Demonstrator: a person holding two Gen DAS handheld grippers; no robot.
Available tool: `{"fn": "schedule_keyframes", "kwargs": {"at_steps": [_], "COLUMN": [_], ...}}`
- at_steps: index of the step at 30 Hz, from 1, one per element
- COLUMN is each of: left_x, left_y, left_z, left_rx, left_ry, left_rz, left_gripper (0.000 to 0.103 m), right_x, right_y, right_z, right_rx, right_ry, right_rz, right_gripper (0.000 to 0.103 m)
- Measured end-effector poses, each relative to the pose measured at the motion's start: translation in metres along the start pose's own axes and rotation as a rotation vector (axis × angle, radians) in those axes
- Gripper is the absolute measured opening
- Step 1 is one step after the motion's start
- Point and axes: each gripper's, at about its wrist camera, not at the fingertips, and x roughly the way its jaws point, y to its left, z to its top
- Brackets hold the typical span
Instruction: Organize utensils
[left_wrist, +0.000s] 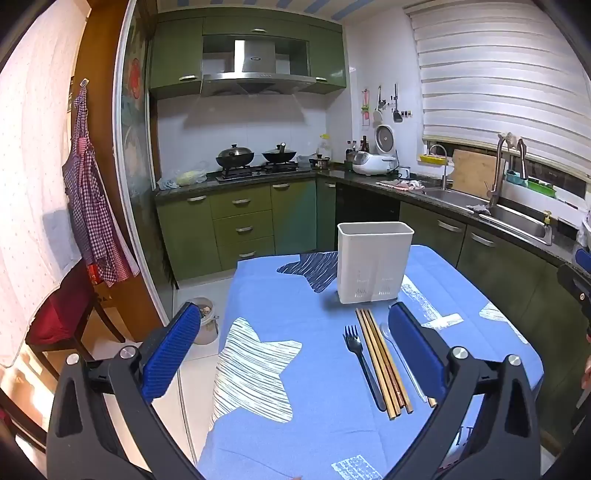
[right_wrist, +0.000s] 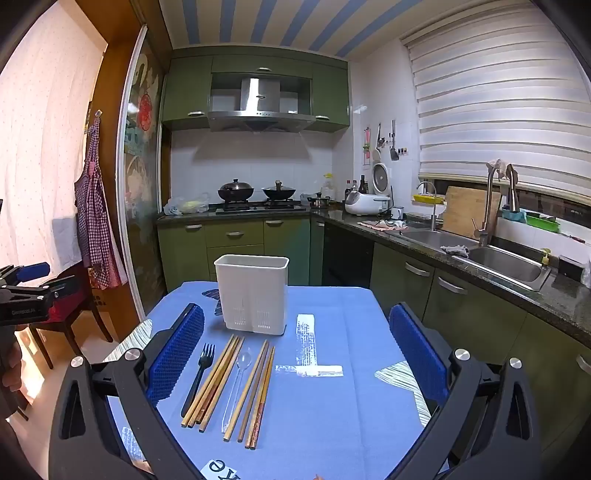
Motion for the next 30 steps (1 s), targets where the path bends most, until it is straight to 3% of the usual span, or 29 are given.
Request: {"fn": "schedule_keyframes", "kwargs": {"at_steps": [30], "left_x": [0.0001], "left_y": [0.0049], "left_z": [-0.0011], "left_rx": [-0.003], "left_ry": [0.000], "left_rz": [0.005], "left_gripper": [0.097], "right_x": [0.0000], "right_y": [0.0003], "right_z": [0.0002], "right_rx": [-0.004], "right_ry": [-0.001], "right_rz": [0.000], "right_gripper": [0.099]}}
